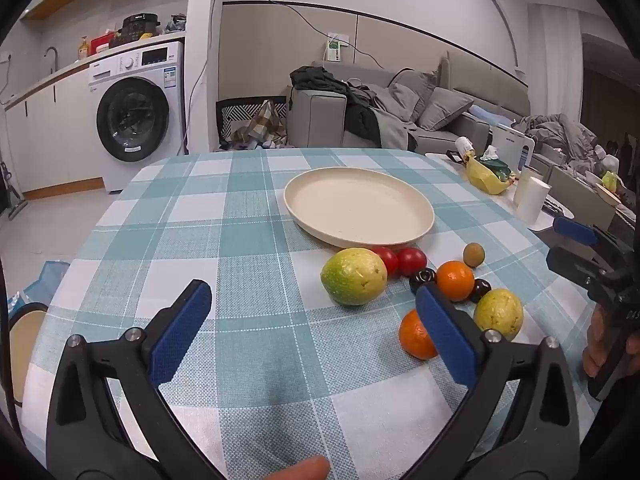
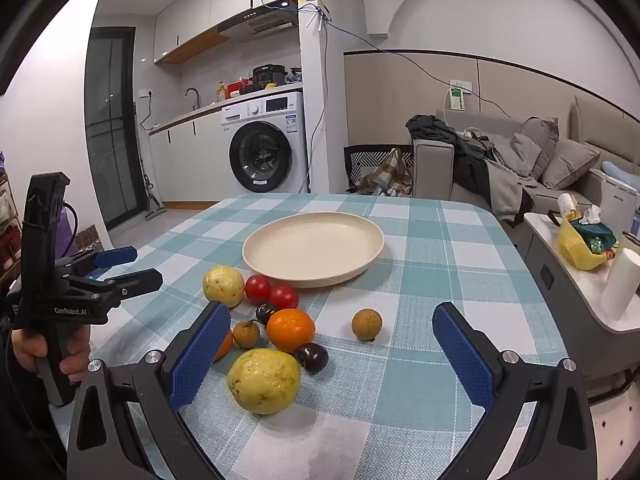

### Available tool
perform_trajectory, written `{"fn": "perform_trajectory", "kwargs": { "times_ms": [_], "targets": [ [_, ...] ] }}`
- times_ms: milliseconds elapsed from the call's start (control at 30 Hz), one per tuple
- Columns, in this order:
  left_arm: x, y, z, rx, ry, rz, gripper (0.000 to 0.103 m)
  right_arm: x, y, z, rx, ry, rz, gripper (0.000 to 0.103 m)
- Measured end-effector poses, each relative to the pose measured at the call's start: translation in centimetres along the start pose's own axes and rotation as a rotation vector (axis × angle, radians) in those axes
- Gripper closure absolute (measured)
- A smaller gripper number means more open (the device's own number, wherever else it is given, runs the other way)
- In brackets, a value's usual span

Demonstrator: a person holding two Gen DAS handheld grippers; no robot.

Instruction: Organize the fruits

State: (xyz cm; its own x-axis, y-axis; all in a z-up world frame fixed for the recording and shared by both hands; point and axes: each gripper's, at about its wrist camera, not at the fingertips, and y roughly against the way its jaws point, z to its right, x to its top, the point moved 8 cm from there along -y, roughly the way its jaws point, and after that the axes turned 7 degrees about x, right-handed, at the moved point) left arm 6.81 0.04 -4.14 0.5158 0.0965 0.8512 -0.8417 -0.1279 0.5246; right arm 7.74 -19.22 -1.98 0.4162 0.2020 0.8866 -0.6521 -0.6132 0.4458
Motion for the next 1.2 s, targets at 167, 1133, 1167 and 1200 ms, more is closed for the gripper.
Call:
{"fn": "perform_trajectory", "kwargs": {
  "times_ms": [167,1133,1167,1200],
  "targets": [
    [0.02,0.01,0.03,-0.001,-0.003,0.003,0.001,0.1,0.09,-0.34,-0.008,0.022,0.02,0.0],
    [0.03,0.01,0.05,0.003,-0.011,0.007,0.001,0.11,0.31,0.01,-0.003,0.018,0.013,0.0],
    [0.03,0.01,0.04,0.004,-0.011,0.007,0.001,0.12,0.34,0.05,-0.002,0.018,0.013,0.0],
    [0.03,0.02,0.05,0.003,-0.011,0.007,0.001,0.12,0.31,-0.01,-0.004,0.018,0.014,0.0]
  ]
}}
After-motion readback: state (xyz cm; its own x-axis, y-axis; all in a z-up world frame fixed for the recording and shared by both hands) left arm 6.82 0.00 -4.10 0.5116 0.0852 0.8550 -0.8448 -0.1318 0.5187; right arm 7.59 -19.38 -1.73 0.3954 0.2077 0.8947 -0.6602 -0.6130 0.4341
